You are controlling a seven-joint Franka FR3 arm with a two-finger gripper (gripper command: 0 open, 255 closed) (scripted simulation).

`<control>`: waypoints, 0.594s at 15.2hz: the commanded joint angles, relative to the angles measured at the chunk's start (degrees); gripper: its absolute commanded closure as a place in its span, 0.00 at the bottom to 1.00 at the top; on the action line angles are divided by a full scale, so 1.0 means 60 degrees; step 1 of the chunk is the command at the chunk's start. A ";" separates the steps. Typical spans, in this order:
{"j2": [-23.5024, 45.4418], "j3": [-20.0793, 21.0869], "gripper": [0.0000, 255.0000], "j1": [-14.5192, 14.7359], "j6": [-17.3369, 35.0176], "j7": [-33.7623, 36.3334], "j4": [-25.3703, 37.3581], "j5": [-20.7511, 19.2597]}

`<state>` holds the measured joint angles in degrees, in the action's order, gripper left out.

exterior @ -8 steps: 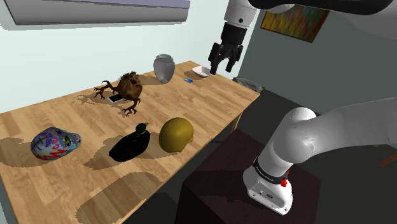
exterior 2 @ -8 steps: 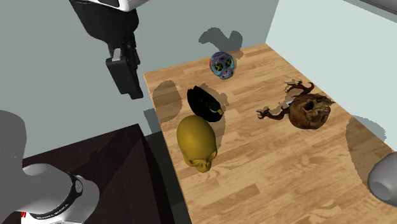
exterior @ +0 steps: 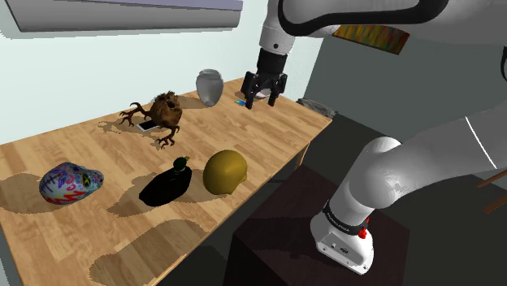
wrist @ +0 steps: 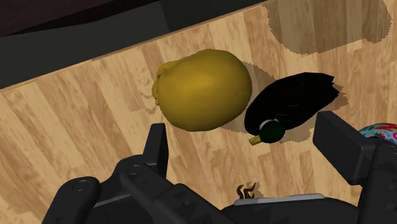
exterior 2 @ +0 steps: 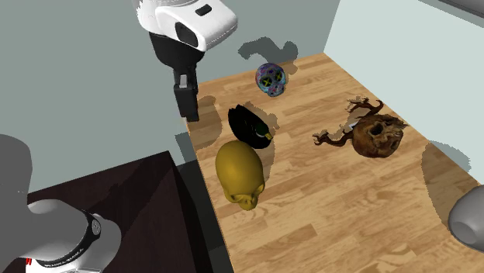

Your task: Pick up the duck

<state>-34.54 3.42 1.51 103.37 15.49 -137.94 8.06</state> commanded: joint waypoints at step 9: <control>0.3343 0.0768 0.00 0.0094 0.2422 0.1573 0.0593 0.0696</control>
<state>-16.74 7.54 1.95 116.34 23.84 -135.03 11.88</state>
